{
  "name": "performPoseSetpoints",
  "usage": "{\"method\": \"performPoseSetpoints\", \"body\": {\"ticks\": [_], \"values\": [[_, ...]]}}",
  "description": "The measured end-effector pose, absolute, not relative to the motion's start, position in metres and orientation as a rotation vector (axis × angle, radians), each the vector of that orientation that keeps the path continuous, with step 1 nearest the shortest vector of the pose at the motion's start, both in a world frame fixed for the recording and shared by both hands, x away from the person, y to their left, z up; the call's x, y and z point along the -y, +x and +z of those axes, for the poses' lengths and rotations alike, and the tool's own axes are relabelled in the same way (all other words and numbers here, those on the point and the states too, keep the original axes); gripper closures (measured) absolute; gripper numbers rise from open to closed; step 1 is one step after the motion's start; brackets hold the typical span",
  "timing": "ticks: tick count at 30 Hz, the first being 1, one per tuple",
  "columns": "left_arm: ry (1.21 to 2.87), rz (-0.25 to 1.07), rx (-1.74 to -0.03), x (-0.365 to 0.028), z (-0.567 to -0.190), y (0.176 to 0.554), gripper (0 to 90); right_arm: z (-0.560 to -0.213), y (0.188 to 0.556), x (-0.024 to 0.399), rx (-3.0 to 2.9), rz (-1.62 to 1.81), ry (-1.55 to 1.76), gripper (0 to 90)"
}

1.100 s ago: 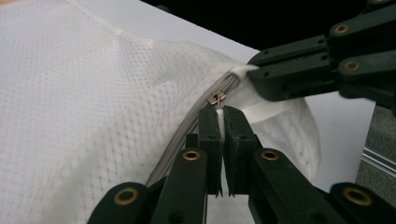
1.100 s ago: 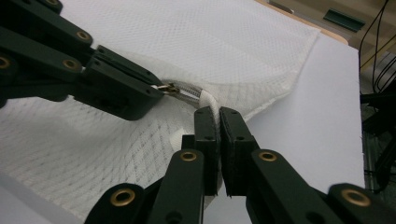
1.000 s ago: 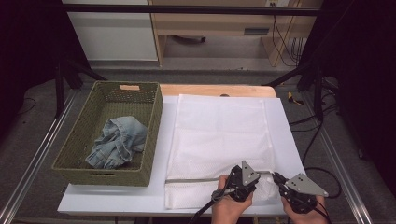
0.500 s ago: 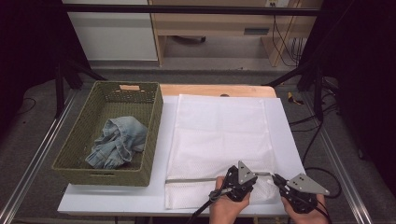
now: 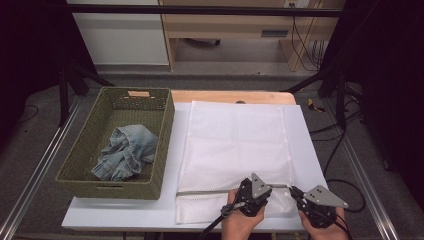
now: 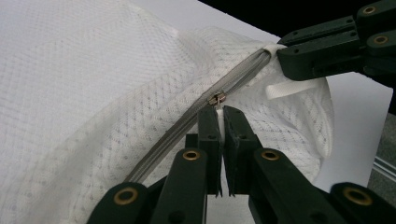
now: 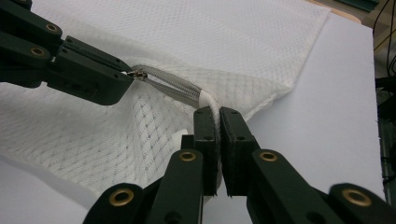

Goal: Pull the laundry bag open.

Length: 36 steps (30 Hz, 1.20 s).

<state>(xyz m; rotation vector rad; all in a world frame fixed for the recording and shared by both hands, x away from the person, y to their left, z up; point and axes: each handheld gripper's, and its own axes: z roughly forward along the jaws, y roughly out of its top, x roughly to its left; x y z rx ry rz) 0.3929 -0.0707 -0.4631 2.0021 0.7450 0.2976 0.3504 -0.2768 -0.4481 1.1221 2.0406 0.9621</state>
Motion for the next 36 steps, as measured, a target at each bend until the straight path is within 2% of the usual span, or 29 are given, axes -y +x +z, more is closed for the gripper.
{"method": "performPoseSetpoints", "body": {"ticks": [36], "values": [[1.970, 0.304, -0.829, 0.030, -0.467, 0.390, 86.6, -0.451, 0.352, 0.279, -2.034, 0.932, 1.138, 85.9]]}}
